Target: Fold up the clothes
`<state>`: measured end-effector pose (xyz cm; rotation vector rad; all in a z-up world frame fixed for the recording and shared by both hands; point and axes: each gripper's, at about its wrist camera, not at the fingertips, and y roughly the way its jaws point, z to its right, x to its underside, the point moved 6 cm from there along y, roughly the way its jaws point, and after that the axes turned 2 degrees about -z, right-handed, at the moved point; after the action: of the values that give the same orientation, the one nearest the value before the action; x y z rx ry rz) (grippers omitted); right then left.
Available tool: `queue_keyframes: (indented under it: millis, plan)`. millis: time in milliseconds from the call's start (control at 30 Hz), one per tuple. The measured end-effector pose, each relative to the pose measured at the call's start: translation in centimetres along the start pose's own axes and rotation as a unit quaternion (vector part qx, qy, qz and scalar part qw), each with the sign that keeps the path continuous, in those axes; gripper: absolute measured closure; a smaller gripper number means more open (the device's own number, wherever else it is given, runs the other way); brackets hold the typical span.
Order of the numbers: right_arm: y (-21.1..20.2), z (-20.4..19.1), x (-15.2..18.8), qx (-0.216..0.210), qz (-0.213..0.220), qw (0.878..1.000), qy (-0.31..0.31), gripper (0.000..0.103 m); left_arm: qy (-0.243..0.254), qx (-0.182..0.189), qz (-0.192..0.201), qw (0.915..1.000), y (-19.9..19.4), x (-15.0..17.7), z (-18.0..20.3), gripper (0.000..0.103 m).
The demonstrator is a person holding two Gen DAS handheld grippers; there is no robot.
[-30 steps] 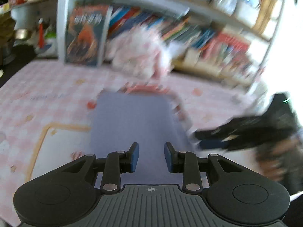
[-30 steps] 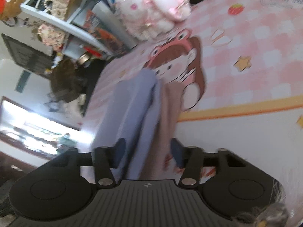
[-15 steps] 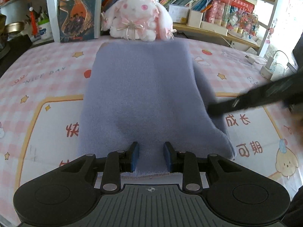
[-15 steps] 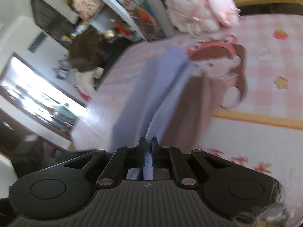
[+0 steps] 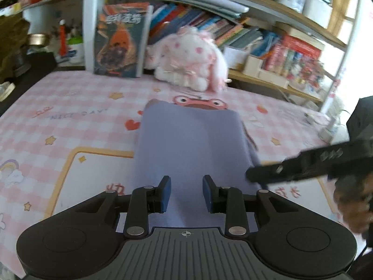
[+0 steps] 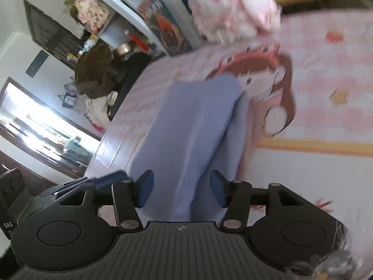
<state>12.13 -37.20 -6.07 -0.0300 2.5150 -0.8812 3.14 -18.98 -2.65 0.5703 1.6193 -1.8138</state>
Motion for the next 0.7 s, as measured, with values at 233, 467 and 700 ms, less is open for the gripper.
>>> queue_keyframes:
  millis: [233,467,700]
  plan:
    - [1.0,-0.7,0.2,0.02,-0.011,0.999,-0.026,0.093,-0.054,0.024,-0.035,0.9976,2.8,2.2,-0.5,0.073]
    - [1.6,0.8,0.9,0.035,-0.013,0.999,-0.021,0.093,-0.056,0.029,-0.049,0.9968,3.6,3.1,-0.3,0.073]
    - [2.0,1.5,1.3,0.05,-0.018,0.999,-0.014,0.091,-0.028,0.01,-0.038,0.9988,2.8,2.7,0.6,0.073]
